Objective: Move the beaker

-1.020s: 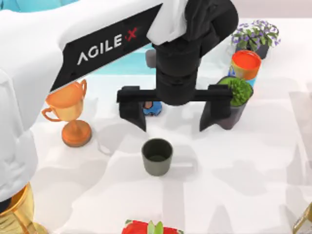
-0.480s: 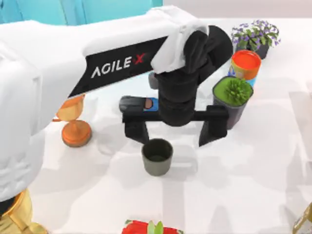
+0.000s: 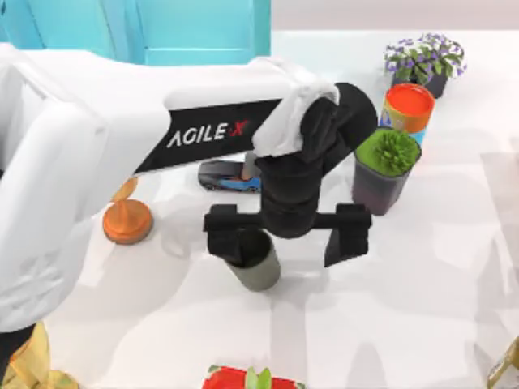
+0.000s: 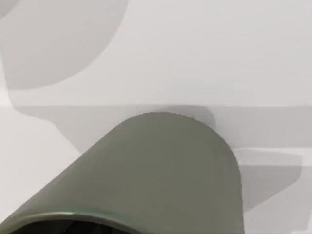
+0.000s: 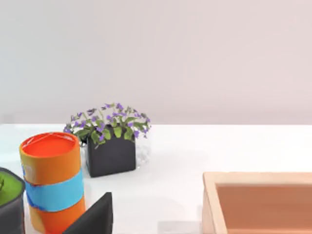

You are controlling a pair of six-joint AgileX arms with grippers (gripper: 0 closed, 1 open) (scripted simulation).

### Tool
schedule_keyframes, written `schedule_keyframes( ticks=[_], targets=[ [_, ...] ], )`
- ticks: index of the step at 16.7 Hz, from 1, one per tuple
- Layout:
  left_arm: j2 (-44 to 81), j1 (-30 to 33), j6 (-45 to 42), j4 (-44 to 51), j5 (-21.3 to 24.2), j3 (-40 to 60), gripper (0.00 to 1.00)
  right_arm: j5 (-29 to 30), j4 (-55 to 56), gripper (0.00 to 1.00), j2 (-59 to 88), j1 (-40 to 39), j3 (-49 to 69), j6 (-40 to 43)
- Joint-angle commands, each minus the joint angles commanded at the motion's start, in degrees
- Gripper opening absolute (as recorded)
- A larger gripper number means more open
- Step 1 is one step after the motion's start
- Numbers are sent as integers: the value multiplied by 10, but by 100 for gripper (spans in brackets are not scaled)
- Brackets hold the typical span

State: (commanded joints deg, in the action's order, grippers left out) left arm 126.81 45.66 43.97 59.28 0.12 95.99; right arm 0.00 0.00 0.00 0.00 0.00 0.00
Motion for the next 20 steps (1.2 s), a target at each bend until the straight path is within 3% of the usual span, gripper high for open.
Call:
schedule_keyframes(
  ticks=[13, 20],
  targets=[
    [0, 0, 0, 0, 0, 0, 2, 0, 0, 100, 0, 0, 0, 0],
    [0, 0, 0, 0, 0, 0, 0, 0, 0, 100, 0, 0, 0, 0]
  ],
)
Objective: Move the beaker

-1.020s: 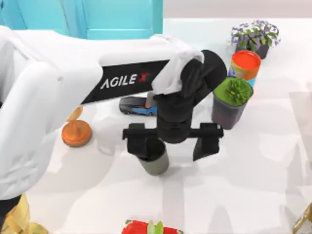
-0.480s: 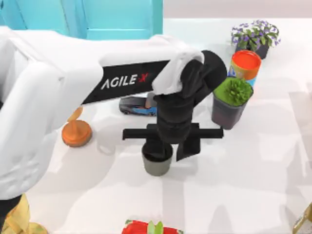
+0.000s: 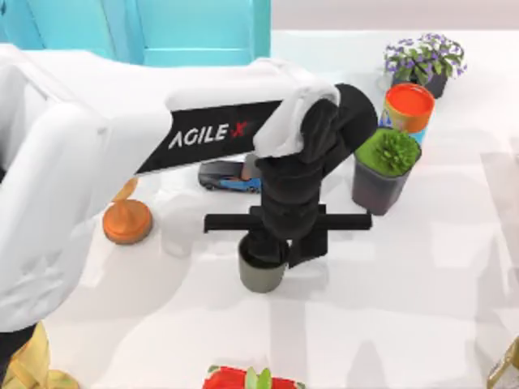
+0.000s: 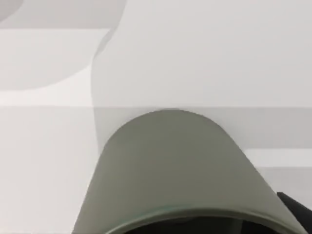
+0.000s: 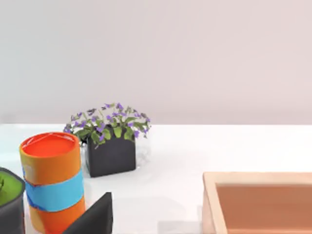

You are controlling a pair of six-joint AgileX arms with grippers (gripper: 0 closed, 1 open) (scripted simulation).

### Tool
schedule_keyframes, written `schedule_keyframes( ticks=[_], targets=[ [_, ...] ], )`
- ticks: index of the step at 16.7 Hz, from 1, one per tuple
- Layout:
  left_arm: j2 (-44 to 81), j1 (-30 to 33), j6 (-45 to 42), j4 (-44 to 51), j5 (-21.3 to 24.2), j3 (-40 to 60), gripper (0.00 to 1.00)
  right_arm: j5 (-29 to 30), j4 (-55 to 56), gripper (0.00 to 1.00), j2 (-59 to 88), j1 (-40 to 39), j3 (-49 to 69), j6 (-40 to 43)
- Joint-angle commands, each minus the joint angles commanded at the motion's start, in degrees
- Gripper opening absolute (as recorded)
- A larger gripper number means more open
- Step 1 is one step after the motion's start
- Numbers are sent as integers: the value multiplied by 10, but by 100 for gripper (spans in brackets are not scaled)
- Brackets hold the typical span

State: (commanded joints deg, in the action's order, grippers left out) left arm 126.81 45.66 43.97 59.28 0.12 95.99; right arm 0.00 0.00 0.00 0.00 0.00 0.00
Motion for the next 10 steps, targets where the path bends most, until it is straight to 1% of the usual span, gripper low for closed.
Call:
schedule_keyframes(
  ticks=[3, 5, 7, 10],
  targets=[
    [-1, -1, -1, 0, 0, 1, 0, 0, 0, 100, 0, 0, 0, 0],
    [-19, -15, -19, 2, 5, 7, 0, 0, 0, 100, 0, 0, 0, 0],
    [-59, -49, -62, 5, 15, 18, 0, 0, 0, 100, 0, 0, 0, 0],
    [-140, -124, -158, 12, 33, 24, 0, 0, 0, 100, 0, 0, 0, 0]
  ],
)
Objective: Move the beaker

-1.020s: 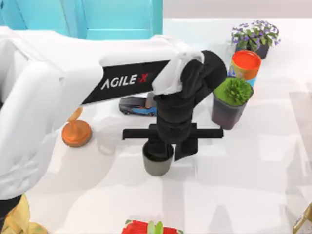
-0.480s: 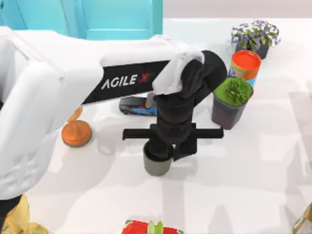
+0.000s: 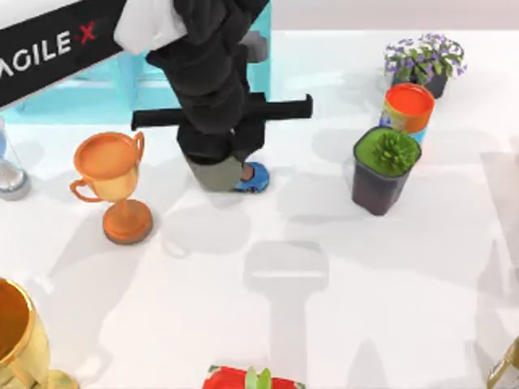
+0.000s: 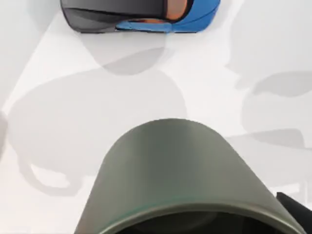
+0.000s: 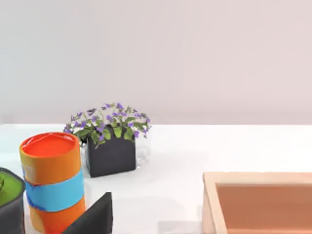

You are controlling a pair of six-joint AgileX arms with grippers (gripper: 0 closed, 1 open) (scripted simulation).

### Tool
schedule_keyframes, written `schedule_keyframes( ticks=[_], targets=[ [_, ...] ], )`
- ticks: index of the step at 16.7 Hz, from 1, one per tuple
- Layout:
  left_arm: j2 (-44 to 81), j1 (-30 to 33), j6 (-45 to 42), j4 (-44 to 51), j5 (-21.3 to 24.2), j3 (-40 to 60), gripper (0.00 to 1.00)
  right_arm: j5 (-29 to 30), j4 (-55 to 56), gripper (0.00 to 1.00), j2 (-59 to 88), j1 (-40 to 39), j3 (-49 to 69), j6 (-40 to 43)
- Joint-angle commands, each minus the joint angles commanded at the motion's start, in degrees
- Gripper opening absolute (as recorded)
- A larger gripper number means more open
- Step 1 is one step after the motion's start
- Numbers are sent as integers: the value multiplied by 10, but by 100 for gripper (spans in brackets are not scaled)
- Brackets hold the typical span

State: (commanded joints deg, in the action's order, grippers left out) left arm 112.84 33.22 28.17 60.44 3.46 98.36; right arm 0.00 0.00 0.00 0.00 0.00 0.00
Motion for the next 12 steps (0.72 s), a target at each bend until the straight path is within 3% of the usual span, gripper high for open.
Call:
schedule_keyframes(
  ticks=[7, 12],
  targets=[
    [-156, -211, -237, 43, 11, -88, 0, 0, 0, 100, 0, 0, 0, 0],
    [-192, -314, -300, 58, -3, -203, 0, 0, 0, 100, 0, 0, 0, 0]
  ],
)
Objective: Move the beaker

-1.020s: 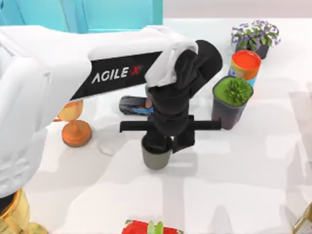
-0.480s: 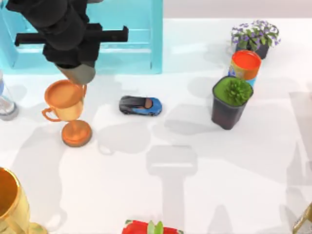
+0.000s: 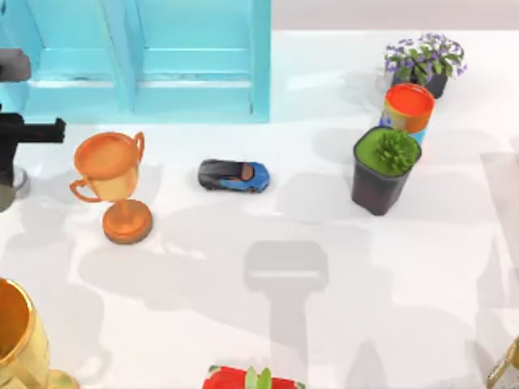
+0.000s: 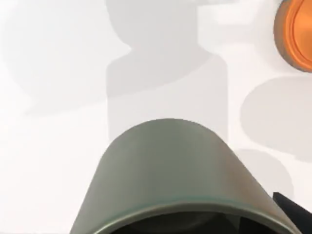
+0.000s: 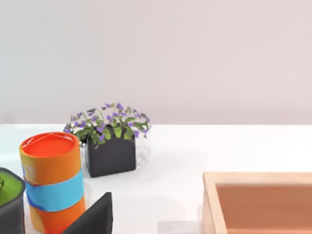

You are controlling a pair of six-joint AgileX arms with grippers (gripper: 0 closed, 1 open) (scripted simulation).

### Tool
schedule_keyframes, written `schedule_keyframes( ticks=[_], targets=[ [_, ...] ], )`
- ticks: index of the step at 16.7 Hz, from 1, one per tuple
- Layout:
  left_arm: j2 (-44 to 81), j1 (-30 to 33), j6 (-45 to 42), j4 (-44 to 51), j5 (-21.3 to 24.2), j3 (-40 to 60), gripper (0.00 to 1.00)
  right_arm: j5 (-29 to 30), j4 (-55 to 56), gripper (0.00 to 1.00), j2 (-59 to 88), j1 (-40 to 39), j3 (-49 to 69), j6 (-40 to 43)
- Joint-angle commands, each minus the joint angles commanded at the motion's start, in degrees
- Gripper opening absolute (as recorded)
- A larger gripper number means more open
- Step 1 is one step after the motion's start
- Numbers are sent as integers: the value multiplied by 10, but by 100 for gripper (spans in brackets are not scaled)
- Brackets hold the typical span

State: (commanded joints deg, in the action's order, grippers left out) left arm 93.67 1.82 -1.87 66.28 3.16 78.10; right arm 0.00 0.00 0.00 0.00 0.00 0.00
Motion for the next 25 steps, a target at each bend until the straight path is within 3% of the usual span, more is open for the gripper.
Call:
schedule_keyframes(
  ticks=[4, 11, 18, 25],
  targets=[
    [23, -20, 3, -23, -3, -66, 0, 0, 0, 100, 0, 0, 0, 0],
    [29, -18, 4, -30, -3, -74, 0, 0, 0, 100, 0, 0, 0, 0],
    [60, -78, -35, -98, -2, -134, 0, 0, 0, 100, 0, 0, 0, 0],
    [80, -32, -9, -177, -2, -172, 0, 0, 0, 100, 0, 0, 0, 0]
  ],
)
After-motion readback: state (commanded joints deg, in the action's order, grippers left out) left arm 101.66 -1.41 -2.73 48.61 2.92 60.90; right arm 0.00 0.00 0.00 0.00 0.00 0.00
